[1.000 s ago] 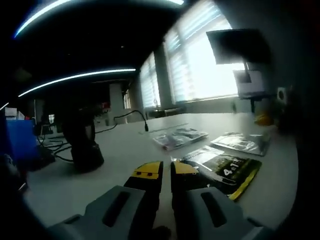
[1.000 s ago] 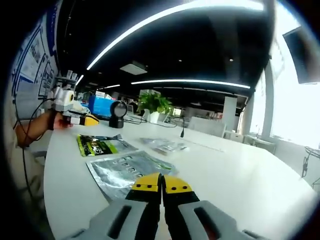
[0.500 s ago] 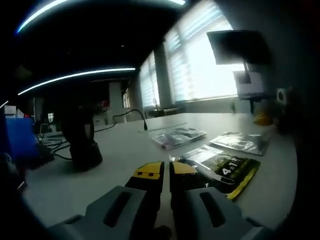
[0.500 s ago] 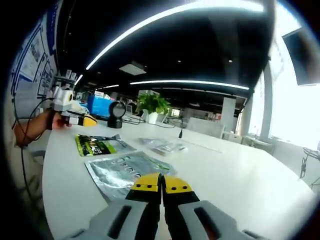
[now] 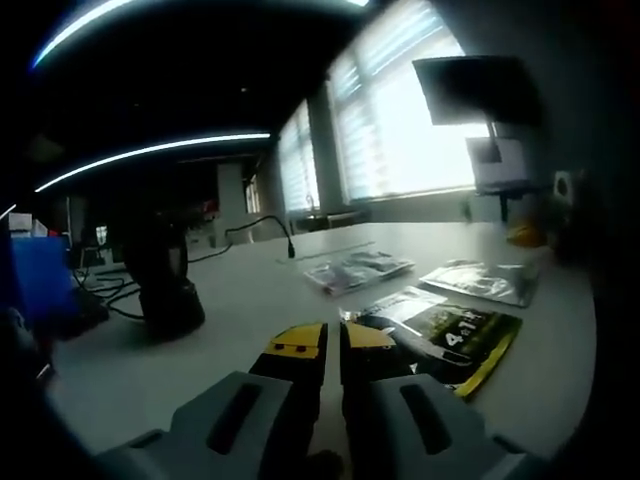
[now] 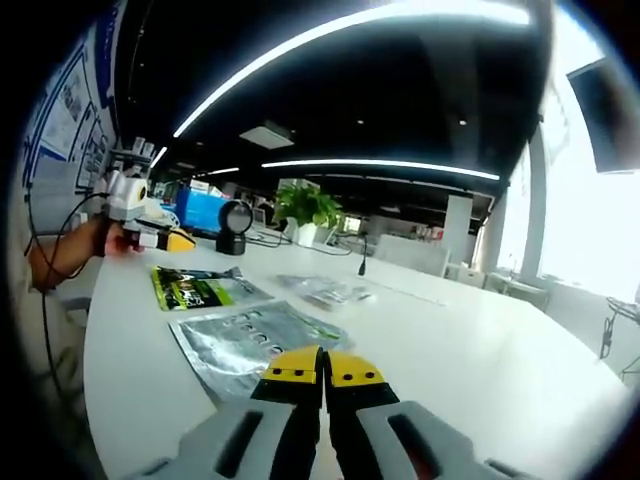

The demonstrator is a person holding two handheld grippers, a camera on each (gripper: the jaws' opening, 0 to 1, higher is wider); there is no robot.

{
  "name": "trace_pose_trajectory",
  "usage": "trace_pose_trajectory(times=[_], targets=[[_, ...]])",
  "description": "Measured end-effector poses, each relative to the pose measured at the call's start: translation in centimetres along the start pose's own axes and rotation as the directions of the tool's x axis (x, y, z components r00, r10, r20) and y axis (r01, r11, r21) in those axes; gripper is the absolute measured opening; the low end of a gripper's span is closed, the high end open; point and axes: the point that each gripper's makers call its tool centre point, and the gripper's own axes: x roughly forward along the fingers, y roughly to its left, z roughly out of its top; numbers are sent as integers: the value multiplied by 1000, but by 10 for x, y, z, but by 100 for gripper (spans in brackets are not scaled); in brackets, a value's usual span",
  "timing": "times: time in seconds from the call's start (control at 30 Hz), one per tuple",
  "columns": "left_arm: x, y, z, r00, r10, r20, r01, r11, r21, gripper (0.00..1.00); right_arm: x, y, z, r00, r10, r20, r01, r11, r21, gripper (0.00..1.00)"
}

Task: Clip sheet goods on table flip sheet goods clip sheet goods scan sheet goods put sheet goods back to table

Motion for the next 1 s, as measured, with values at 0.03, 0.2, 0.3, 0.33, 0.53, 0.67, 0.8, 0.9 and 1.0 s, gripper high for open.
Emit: trace_pose_trajectory(times=[0.03, 0.2, 0.3, 0.33, 0.53, 0.67, 0.8, 0.9, 1.0], targets=[[0, 0, 0, 1000, 0, 0, 0, 1000, 1, 0, 0, 0, 0, 1000, -1, 0, 1, 1000, -1, 0], [1, 2, 0, 1000, 0, 0, 0, 1000, -2, 0, 0, -1, 0, 1000, -9, 0, 9, 1000, -8, 0], [1, 0, 0, 1000, -2, -1, 2, 1000, -1, 0, 0, -2, 0, 1000, -14, 0, 14, 1000, -11, 0], [1, 0, 0, 1000, -2, -1, 2, 1000, -1, 0, 0, -2, 0, 1000, -15, 0, 15, 1000, -10, 0], [0, 2, -1, 1000, 0, -4, 0, 1000, -2, 0, 0, -2, 0, 1000, -15, -4, 14, 1000, -15, 0], [0, 2, -2, 1000, 1, -6, -1, 1000, 0, 0, 0, -2, -1, 1000, -17, -7, 17, 1000, -19, 1], [1, 4, -2, 1000, 3, -7, -3, 1000, -2, 0, 1, -2, -3, 999, -31, -25, 30, 999, -40, 3], [1, 3, -2, 1000, 4, -9, -4, 1000, 1, 0, 3, 0, -5, 999, -22, -43, 20, 999, -43, 3], [1, 3, -3, 1000, 6, -9, -6, 1000, -2, 0, 4, -1, -4, 998, -29, -52, 27, 999, -44, 4]])
